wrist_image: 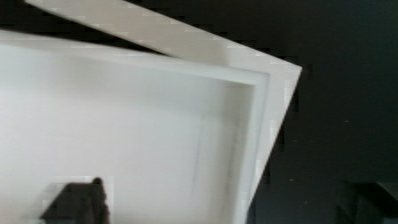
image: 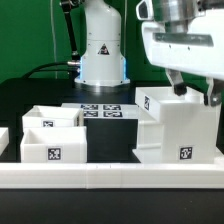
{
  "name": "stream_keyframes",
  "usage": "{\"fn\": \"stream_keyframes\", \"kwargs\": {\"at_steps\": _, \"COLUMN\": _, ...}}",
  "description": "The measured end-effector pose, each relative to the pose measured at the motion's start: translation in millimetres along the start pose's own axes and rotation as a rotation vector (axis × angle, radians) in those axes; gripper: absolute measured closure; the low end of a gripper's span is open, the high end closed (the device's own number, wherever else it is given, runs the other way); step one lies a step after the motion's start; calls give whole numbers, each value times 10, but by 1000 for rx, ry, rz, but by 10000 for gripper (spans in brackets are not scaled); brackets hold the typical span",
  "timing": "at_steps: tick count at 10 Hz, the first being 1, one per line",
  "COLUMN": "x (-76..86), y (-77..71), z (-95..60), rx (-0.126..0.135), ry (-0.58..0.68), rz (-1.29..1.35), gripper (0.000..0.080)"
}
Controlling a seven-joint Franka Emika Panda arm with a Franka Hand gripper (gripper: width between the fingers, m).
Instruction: Assemble drawer
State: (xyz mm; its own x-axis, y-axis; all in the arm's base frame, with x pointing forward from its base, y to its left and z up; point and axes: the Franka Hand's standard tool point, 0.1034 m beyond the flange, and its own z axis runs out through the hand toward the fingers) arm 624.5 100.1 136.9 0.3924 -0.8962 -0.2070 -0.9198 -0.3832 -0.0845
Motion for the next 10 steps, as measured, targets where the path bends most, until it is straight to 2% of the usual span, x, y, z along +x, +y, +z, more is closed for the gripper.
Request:
{"fn": "stream_keyframes", "kwargs": {"at_steps": 1, "x": -27, "y": 69, "z": -139, "rx": 7, "ry": 5, "rz": -54, "gripper": 152}}
{"fn": "stream_keyframes", "kwargs": {"at_steps": 2, "x": -40, "y": 140, "z": -238, "rx": -7, "ry": 8, "rz": -163, "gripper": 152}}
{"fn": "stream_keyframes", "kwargs": {"at_steps": 4, "x": -122, "y": 208, "z": -252, "rx": -64, "ry": 8, "rz": -319, "gripper": 151}}
{"fn": "stream_keyframes", "kwargs": {"at_steps": 6, "x": -122, "y": 202, "z": -242, "rx": -59, "ry": 4, "rz": -310, "gripper": 151}}
{"fn": "stream_keyframes", "kwargs": {"at_steps": 8, "x": -106, "y": 225, "z": -239, "rx": -66, "ry": 2, "rz": -344, "gripper": 151}}
{"fn": "stream_keyframes", "kwargs": {"at_steps": 9, "x": -22, "y": 365, "z": -241, "rx": -118, "ry": -16, "rz": -524, "gripper": 151}}
{"fn": "stream_keyframes", "kwargs": {"at_steps": 10, "x": 119, "y": 451, "z": -251, "rx": -135, "ry": -15, "rz": -609, "gripper": 151}}
